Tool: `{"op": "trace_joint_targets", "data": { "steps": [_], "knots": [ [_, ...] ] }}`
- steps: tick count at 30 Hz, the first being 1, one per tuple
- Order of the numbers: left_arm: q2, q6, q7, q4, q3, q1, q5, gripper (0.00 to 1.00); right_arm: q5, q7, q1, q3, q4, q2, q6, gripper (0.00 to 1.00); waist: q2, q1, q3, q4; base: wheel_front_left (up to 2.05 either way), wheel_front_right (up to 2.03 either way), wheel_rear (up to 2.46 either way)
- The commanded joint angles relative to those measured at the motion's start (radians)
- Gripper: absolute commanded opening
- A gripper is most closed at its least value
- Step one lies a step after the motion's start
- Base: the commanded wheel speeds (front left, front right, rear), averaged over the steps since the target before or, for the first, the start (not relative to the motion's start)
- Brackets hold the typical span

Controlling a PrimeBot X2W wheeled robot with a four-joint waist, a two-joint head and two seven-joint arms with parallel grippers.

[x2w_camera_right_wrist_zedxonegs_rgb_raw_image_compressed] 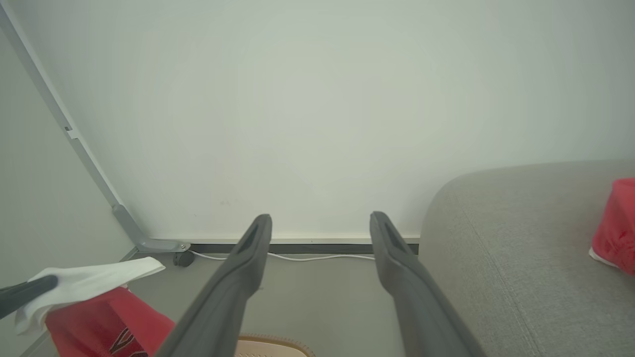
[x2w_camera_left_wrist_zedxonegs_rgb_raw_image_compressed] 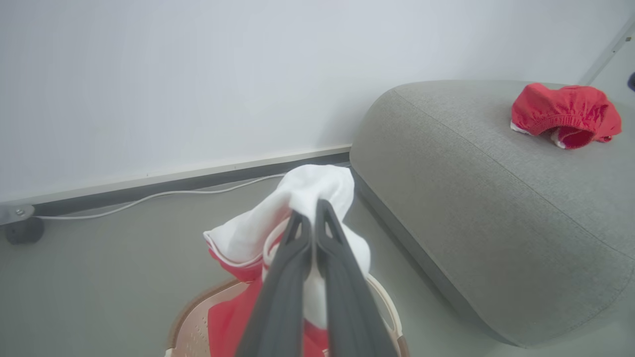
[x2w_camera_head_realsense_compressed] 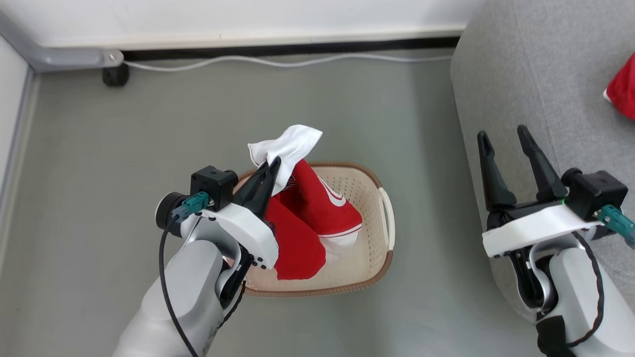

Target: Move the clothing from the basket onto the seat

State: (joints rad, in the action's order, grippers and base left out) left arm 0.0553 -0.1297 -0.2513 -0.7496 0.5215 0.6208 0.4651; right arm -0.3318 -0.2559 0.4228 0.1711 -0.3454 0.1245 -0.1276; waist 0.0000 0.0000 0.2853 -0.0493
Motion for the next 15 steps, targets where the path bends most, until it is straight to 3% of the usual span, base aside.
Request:
{"op": "trace_joint_targets", "data": {
  "steps": [1, 15],
  "knots": [
    [0.023, -0.001, -0.010, 0.035, -0.035, 0.000, -0.010, 0.00, 0.010, -0.006, -0.014, 0.017, 0.015, -0.003, -0.003, 1.00, 0.0000, 0.0000, -0.039, 0.012, 0.00, 0.00, 0.00],
    [0.055, -0.001, -0.010, 0.242, -0.126, -0.033, -0.046, 0.00, 0.018, -0.006, -0.105, 0.011, -0.018, -0.010, -0.003, 1.00, 0.0000, 0.0000, -0.151, 0.050, 0.00, 0.00, 0.00]
  ]
}}
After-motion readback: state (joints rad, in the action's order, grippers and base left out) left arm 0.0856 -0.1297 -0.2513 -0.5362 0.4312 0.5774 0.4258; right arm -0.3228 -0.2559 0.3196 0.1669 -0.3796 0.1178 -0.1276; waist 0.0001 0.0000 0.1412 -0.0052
